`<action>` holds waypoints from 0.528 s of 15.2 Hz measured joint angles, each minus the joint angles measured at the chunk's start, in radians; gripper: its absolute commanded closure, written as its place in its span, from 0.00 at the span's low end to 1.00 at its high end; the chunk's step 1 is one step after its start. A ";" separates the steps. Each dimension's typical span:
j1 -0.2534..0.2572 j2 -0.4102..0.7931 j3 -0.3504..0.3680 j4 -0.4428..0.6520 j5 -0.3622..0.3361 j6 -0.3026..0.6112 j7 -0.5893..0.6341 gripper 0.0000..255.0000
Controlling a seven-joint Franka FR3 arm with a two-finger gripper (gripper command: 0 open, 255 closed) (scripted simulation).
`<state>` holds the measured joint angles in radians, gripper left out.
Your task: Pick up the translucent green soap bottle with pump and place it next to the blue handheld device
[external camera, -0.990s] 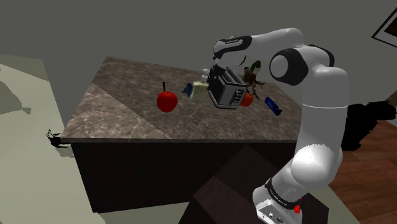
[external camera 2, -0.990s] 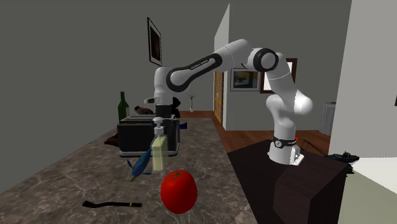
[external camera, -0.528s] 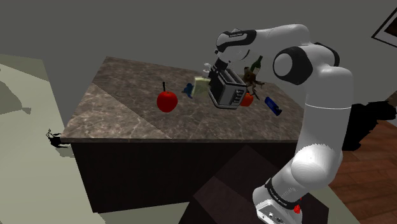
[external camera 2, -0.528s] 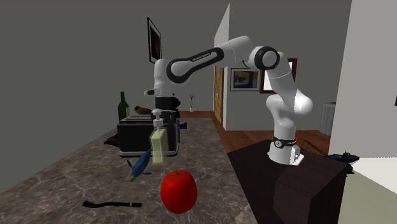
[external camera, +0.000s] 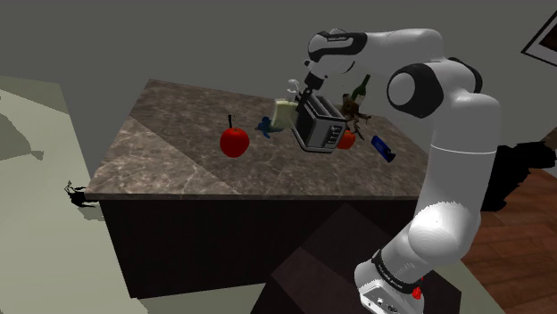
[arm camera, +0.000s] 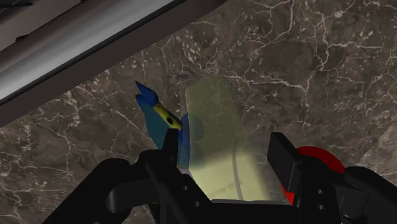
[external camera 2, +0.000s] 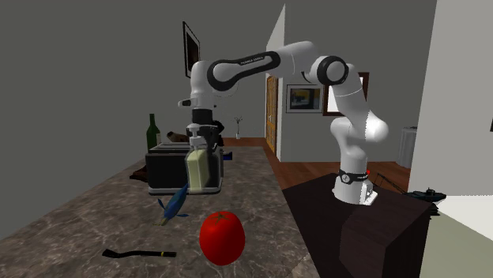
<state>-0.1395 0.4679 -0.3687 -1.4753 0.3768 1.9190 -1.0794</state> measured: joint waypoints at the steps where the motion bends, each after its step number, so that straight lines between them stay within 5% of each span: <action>1: 0.000 -0.002 -0.001 0.008 -0.002 -0.009 0.003 1.00; 8: -0.004 -0.020 -0.006 0.078 -0.015 -0.093 0.025 1.00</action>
<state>-0.1440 0.4482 -0.3751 -1.3975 0.3619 1.8260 -1.0544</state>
